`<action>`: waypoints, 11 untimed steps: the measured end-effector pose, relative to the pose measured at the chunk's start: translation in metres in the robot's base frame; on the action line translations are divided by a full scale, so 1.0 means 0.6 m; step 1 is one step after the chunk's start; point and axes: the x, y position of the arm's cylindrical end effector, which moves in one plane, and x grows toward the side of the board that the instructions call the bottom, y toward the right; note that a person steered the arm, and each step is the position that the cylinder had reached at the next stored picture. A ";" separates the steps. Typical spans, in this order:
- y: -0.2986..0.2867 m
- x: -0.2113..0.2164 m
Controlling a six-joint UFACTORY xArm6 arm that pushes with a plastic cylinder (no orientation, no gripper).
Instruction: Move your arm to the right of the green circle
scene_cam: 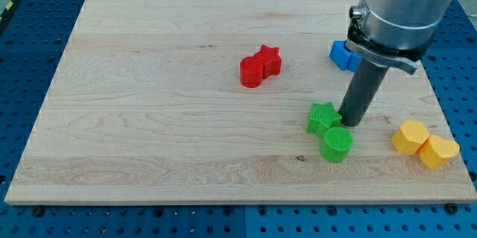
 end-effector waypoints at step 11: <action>0.013 0.101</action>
